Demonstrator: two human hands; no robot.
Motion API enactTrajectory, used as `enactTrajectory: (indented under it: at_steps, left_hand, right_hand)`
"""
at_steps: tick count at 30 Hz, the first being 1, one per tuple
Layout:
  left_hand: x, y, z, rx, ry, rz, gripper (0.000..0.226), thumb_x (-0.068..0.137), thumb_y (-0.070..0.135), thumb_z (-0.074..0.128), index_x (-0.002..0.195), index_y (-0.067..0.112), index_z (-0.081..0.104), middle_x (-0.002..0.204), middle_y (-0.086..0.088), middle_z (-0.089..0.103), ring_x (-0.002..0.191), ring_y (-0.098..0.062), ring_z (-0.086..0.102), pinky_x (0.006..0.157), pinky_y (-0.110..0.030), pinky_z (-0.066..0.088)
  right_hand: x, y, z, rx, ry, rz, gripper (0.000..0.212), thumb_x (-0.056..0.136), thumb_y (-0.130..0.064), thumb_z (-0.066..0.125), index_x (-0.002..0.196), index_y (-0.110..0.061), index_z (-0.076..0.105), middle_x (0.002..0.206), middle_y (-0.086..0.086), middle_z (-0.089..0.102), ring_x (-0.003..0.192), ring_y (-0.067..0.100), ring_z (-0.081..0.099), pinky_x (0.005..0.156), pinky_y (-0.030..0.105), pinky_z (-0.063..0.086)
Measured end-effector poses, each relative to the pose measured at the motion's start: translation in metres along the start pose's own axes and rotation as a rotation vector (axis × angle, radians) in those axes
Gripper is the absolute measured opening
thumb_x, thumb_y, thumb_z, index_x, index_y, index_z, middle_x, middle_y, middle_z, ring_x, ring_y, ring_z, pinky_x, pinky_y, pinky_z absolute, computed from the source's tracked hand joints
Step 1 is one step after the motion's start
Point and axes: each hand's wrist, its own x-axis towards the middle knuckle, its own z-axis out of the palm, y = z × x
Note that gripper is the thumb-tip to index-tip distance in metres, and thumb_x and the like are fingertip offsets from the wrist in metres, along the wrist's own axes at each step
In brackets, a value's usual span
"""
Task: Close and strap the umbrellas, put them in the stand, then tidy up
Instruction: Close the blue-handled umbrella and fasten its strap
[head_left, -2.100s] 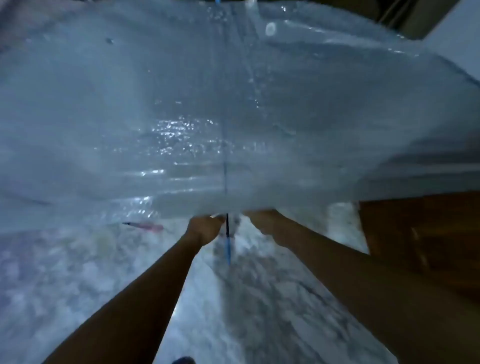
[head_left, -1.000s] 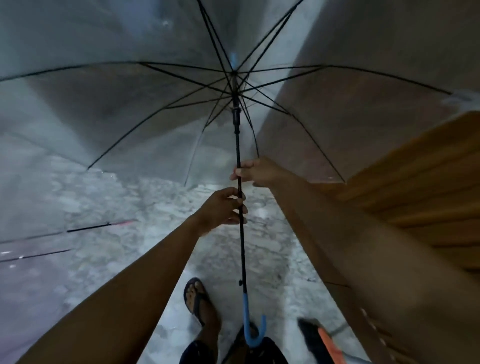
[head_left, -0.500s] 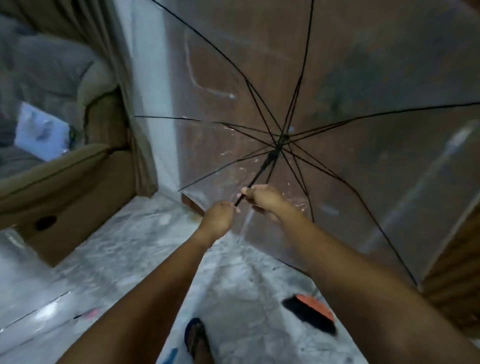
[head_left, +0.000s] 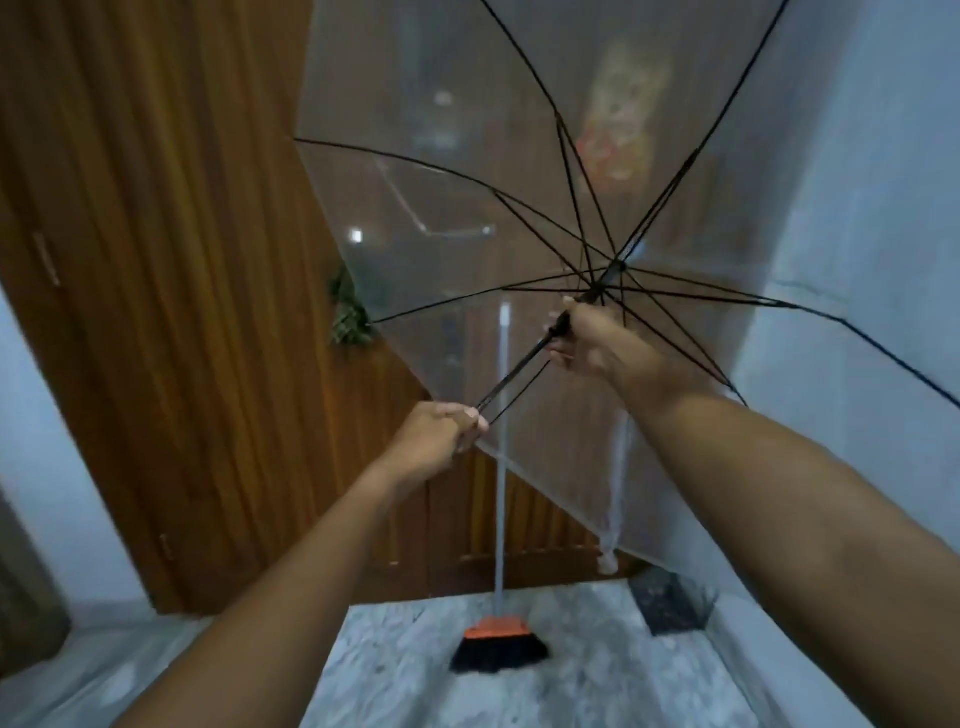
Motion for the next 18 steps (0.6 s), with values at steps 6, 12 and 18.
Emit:
enactTrajectory:
  at_steps: [6,12,18]
  left_hand:
    - [-0.058,0.017,0.001,0.023,-0.406,-0.015,0.044,0.106,0.033,0.041,0.072,0.009,0.058,0.051,0.000,0.046,0.041,-0.010,0.043,0.042,-0.017,0.040]
    - [-0.097,0.025,0.046,-0.113,-0.336,0.118,0.043,0.106,0.028,0.040,0.064,0.016,0.045,0.047,0.008,0.036,0.041,-0.008,0.030,0.045,-0.022,0.025]
    - [-0.119,0.087,0.106,-0.149,-0.284,0.090,0.046,0.105,0.032,0.043,0.061,0.019,0.048,0.047,0.006,0.037,0.041,-0.009,0.033,0.048,-0.027,0.024]
  right_hand:
    - [-0.068,-0.043,-0.062,0.007,0.235,-0.160,0.031,0.107,-0.037,0.038,0.086,-0.018,0.051,0.073,0.000,0.060,0.059,0.015,0.057,0.057,0.026,0.041]
    - [-0.135,-0.045,-0.105,0.098,0.358,-0.187,0.033,0.110,-0.034,0.029,0.114,-0.010,0.051,0.073,0.002,0.060,0.063,0.017,0.065,0.069,0.032,0.050]
    - [-0.211,-0.018,-0.093,0.266,0.241,-0.184,0.043,0.112,-0.031,0.024,0.101,0.001,0.051,0.076,0.013,0.058,0.102,0.039,0.067,0.097,0.049,0.052]
